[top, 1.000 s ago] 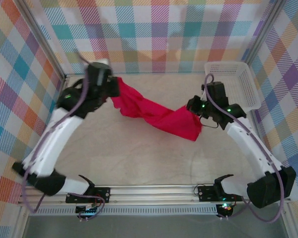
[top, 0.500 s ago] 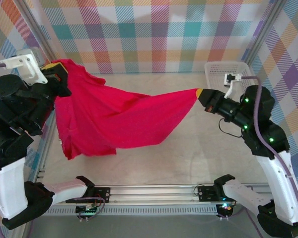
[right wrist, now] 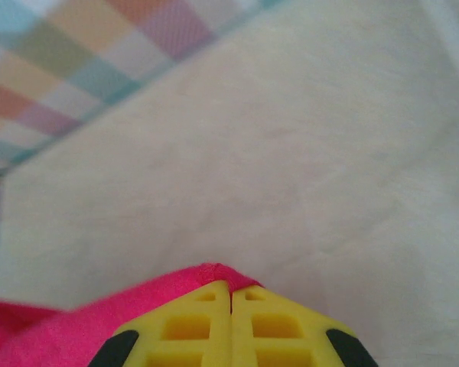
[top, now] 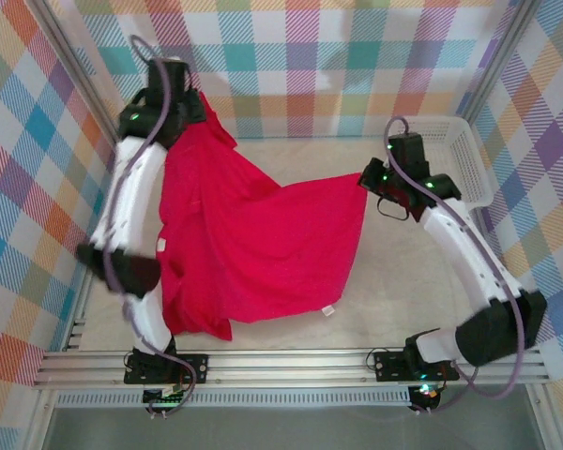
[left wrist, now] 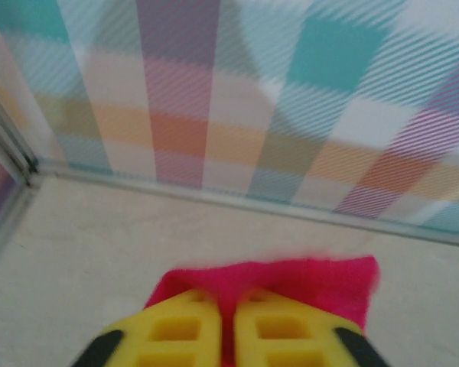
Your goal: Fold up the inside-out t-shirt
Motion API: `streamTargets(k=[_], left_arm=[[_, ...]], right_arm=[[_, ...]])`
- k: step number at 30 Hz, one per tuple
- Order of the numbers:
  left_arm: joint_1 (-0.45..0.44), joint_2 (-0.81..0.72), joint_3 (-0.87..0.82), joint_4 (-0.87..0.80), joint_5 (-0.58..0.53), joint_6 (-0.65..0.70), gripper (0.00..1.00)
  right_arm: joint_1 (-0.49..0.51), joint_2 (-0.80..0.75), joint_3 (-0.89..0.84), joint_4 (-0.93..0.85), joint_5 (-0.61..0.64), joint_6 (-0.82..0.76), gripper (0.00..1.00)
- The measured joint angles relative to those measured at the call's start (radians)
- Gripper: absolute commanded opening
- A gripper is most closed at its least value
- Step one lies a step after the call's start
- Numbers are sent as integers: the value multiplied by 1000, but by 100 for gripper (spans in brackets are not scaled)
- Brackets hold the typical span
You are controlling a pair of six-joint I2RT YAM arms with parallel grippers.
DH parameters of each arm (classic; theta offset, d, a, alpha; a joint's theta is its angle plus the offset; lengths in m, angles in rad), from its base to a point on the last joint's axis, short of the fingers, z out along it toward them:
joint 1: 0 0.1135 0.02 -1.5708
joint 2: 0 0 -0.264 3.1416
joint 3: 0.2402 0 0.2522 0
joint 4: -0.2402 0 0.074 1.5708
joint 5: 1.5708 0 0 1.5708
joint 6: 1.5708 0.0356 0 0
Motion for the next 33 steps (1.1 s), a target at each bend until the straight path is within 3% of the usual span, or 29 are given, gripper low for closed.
streamTargets(k=[1, 2, 3, 6, 8, 10, 14, 17, 20, 27, 30, 33], left_arm=[[23, 117, 57, -22, 23, -23, 93], [36, 216, 132, -63, 35, -43, 100], [45, 311, 211, -103, 41, -58, 100], [64, 506, 357, -245, 29, -99, 100], [69, 508, 332, -324, 19, -117, 100], [65, 398, 139, -298, 19, -127, 100], [36, -14, -440, -152, 76, -169, 98], [14, -329, -811, -25, 161, -225, 97], [2, -515, -1064, 81, 240, -278, 97], [1, -492, -1394, 237, 325, -364, 97], [1, -381, -1392, 286, 329, -382, 97], [1, -214, -1272, 272, 295, -381, 95]], right_arm=[[-6, 34, -12, -7, 25, 6, 17], [-9, 56, -18, -15, 42, 9, 30], [-13, 80, -22, -26, 62, 15, 39], [-17, 115, -31, -36, 77, 27, 47], [-14, 115, -44, -27, 69, 31, 49], [-4, 117, -55, -13, 58, 31, 50], [50, 183, -37, 34, -2, 30, 47], [92, 340, 53, 80, -77, 28, 44], [117, 539, 198, 88, -148, 22, 41], [100, 789, 311, 71, -211, 14, 40], [75, 798, 276, 67, -220, 15, 39], [60, 739, 172, 119, -221, 16, 36]])
